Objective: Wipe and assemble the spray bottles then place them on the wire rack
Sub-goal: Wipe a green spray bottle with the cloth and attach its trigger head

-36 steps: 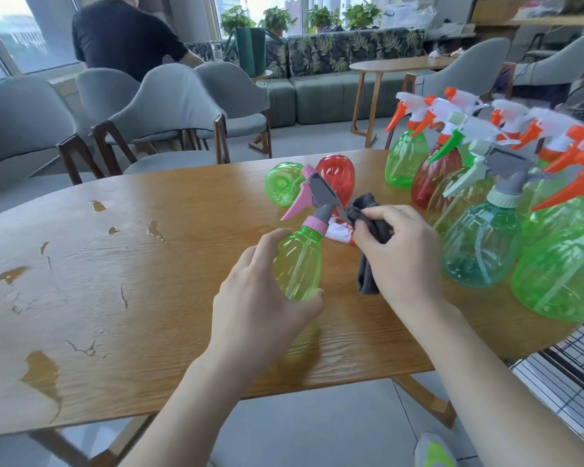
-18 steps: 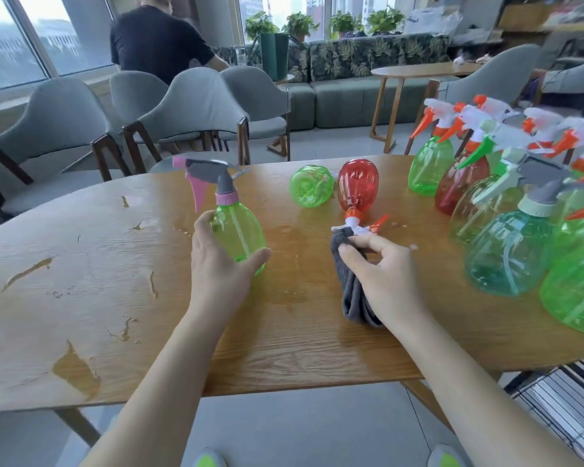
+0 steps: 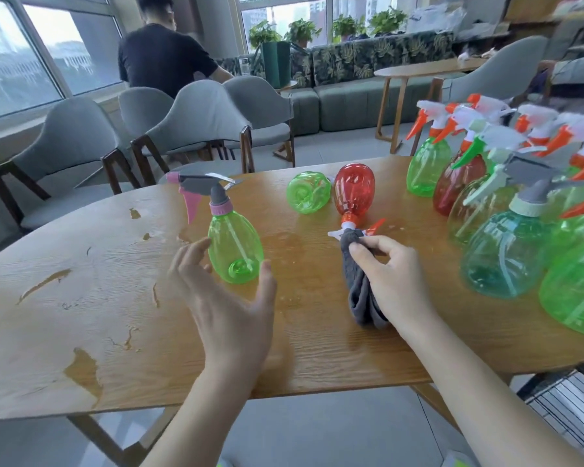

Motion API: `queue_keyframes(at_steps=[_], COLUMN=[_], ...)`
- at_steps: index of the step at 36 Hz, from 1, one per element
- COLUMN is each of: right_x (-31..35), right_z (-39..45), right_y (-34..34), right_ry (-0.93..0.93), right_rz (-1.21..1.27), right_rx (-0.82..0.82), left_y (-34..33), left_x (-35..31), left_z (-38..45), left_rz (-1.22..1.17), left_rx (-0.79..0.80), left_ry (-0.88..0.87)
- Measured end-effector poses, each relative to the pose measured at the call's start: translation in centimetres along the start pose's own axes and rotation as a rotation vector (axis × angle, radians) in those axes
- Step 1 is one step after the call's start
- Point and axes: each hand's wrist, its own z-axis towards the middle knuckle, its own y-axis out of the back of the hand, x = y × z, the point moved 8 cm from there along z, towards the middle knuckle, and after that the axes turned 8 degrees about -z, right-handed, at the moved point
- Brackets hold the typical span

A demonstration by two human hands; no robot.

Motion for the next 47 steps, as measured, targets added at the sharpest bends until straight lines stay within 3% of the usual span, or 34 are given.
queue_keyframes(at_steps=[3,8,17,21,26,31,35,38,41,47], right_x=[0.3,-0.9,-1.7,-2.1,-2.3,-1.3,-0.2,0.6,1.7,2.7], right_z=[0.2,0.8,1.4,1.7,2.0,1.5,0.6,-0.4,-1.8,-3.7], right_y=[0.4,1.5,2.2,2.2,2.0,1.7,1.6,1.7,2.1,2.4], right_ry=[0.019,-0.04,-0.056,-0.07,-0.091,-0.058,-0.032,-0.025,-0.005,0.073], right_rz=[0.003,-0.006,0.015,0.009,0.019,0.03,0.06,0.074,0.145,0.205], right_rx=[0.016,-0.004,0.041,0.065,0.077,0.08,0.066,0.022,-0.027,-0.092], left_y=[-3.7,-13.3,-23.9,-25.0,-24.0,-20.5,-17.3,-15.9,-14.3,-10.5], left_x=[-2.4,-1.9,3.3,5.2,6.0,4.3,1.4,-0.6,-2.4,-3.4], left_z=[-0.5,2.2,10.4,11.1,11.4,10.4,7.9,4.2,0.8,-2.9], left_rz=[-0.082,0.024,0.59,0.589,0.482,0.216,-0.332,-0.831,-1.16,-1.423], left_rx=[0.144,0.429,0.574,0.642,0.597,0.351,0.201,0.268,0.412,0.447], left_ry=[-0.119,-0.005,0.246,0.351,0.381,0.428,0.545,0.816,0.972,1.116])
